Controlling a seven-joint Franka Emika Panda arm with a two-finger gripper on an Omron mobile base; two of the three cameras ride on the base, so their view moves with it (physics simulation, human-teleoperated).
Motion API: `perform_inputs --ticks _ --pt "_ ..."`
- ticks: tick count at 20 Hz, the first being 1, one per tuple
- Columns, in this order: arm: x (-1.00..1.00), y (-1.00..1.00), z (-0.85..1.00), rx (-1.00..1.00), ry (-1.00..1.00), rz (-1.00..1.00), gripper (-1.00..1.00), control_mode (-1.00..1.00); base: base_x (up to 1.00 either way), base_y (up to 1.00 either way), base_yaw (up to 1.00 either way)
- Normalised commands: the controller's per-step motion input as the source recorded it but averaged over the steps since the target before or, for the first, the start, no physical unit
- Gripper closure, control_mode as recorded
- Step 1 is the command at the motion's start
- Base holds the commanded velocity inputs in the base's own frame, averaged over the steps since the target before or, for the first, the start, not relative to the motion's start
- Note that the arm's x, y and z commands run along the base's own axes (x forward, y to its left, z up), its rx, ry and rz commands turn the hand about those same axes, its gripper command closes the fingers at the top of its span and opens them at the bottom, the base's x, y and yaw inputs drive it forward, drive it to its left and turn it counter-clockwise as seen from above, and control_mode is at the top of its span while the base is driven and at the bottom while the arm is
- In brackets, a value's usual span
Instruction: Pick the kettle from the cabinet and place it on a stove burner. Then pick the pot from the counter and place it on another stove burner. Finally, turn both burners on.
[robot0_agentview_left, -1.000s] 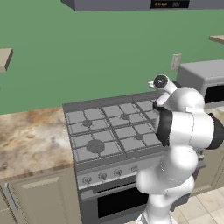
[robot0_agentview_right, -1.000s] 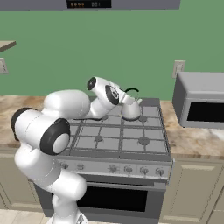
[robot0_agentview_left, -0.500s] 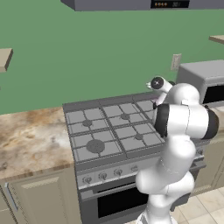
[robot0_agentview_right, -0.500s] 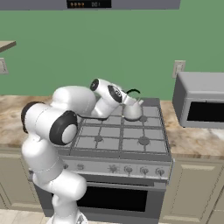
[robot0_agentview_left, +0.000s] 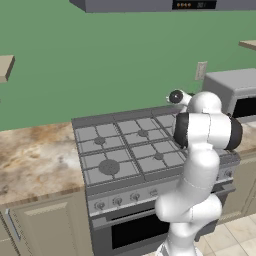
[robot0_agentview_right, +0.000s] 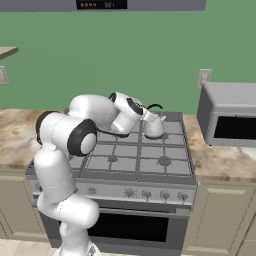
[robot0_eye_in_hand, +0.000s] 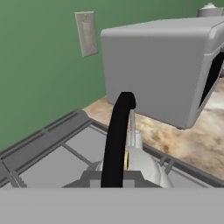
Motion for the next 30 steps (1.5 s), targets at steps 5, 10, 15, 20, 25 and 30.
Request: perform_inputs --ticks 5,10,15,20,25,30 --pt "0.32 -0.08 -0.14 0.00 0.00 -0.03 1.00 -1.00 0.00 0.00 0.00" --pt "0.34 -0.10 -0.13 0.00 0.00 -0.02 1.00 -1.00 0.00 0.00 0.00" --pt "0.37 -0.11 -0.11 0.00 0.00 -0.02 1.00 -1.00 0.00 0.00 0.00" --pt "0.35 -0.08 -0.14 0.00 0.00 -0.02 1.00 -1.00 0.00 0.00 0.00" --pt "0.33 -0.07 -0.14 0.00 0.02 -0.02 1.00 -1.00 0.00 0.00 0.00" --pt "0.34 -0.08 -0.08 0.00 0.04 -0.01 1.00 -1.00 0.00 0.00 0.00"
